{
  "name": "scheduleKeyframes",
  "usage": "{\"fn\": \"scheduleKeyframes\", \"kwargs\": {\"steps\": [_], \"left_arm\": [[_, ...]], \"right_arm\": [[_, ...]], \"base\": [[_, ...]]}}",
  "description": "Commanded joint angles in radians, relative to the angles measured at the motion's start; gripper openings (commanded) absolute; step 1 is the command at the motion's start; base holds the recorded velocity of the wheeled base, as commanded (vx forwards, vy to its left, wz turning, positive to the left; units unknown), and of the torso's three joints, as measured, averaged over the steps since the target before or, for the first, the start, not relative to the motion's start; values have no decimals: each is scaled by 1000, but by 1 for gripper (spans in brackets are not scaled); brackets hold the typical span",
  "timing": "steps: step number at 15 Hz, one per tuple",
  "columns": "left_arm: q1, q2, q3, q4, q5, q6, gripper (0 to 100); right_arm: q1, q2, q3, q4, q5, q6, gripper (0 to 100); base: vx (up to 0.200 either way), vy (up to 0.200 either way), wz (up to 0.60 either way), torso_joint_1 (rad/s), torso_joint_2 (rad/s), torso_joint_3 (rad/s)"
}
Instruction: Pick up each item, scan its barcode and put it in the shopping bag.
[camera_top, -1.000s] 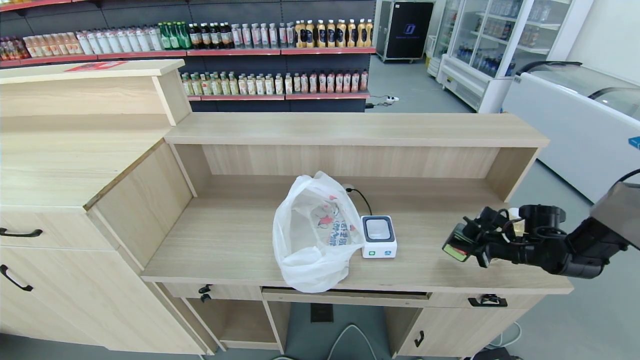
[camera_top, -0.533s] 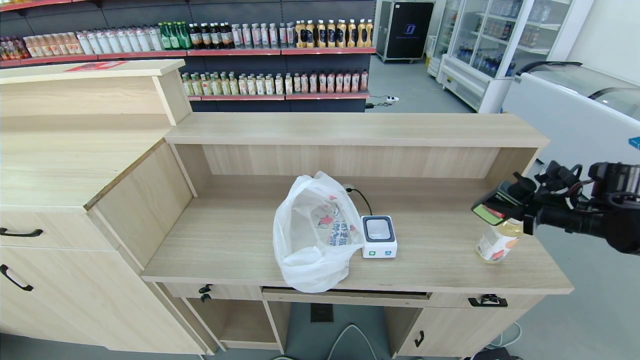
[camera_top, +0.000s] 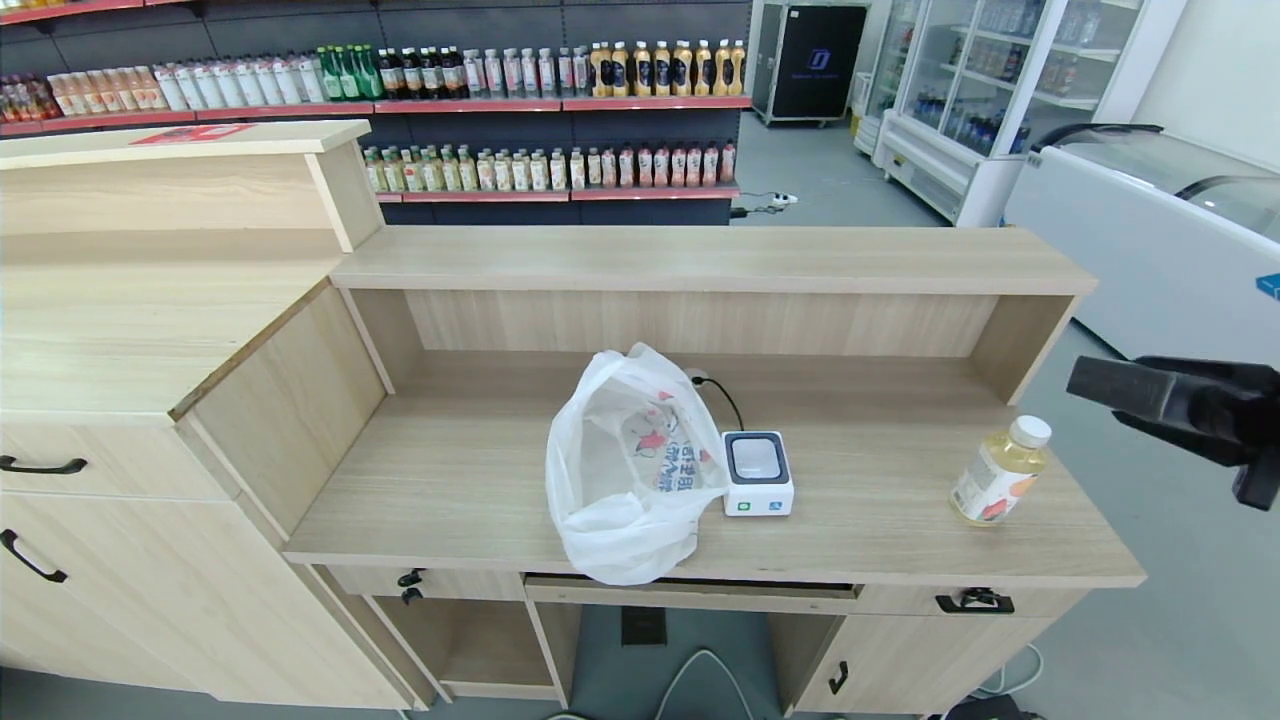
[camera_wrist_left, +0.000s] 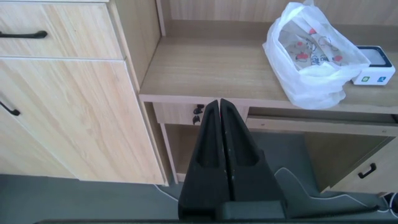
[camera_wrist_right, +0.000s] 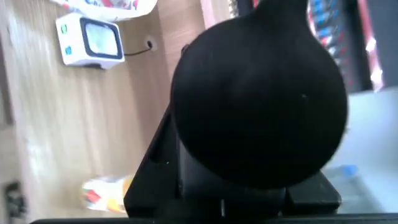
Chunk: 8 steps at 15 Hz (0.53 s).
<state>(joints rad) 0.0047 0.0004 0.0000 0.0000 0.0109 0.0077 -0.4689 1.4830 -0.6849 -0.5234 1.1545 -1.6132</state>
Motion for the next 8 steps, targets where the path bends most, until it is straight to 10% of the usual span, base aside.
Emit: {"fn": "scheduleKeyframes", "kwargs": {"steps": [1,8], "left_arm": [[0,0,0,0,0,0,0],[0,0,0,0,0,0,0]], "right_arm": [[52,-196,16,128,-24,-315,0],[584,-323,131,115,-360,-590,0]], "base": [[0,0,0,0,0,0],[0,0,0,0,0,0]]}}
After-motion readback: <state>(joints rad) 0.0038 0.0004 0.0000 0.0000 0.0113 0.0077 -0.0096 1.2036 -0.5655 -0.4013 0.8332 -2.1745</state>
